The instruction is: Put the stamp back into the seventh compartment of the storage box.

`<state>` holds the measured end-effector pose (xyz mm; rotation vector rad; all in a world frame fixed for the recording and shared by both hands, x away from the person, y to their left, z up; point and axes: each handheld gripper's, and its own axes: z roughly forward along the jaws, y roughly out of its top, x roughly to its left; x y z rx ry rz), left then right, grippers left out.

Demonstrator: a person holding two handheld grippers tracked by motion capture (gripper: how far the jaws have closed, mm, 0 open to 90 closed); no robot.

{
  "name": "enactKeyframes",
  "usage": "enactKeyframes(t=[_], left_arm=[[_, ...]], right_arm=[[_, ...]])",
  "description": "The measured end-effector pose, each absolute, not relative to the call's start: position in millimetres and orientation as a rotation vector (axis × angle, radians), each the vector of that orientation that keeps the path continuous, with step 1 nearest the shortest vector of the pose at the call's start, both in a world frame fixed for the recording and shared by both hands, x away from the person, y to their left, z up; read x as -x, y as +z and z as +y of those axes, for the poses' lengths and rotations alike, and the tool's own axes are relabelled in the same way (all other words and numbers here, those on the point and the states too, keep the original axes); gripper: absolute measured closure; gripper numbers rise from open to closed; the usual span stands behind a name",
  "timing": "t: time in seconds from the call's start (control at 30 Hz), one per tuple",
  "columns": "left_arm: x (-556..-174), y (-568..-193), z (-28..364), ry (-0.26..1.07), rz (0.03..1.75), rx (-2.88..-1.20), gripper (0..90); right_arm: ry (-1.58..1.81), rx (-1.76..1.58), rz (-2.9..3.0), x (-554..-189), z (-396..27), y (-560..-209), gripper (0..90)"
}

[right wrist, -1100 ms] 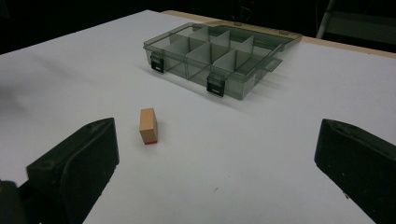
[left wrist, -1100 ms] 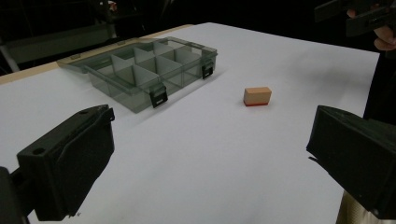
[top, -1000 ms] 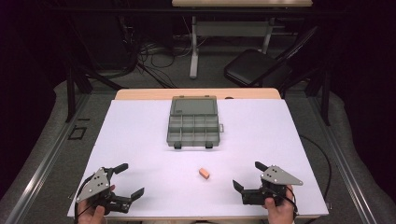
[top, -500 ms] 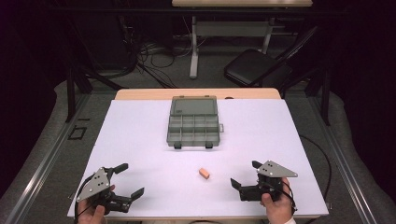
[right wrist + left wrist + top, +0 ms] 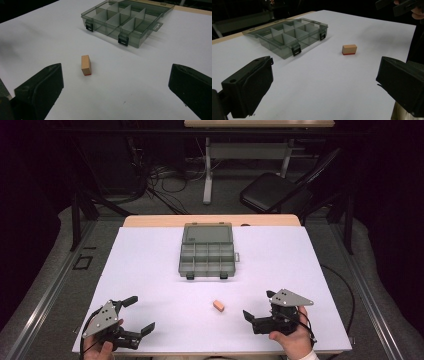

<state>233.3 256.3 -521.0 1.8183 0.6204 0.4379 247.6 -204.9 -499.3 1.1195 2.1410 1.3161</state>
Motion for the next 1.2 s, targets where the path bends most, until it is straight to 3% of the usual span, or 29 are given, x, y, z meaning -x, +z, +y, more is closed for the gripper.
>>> enactKeyframes(t=[1.2], left_arm=[[-233.7, -521.9, 256.3, 0.432, 0.623, -1.827, 0.7]], right_arm=[[1.257, -1.086, 2.288, -282.6, -160.3, -491.8, 1.1]])
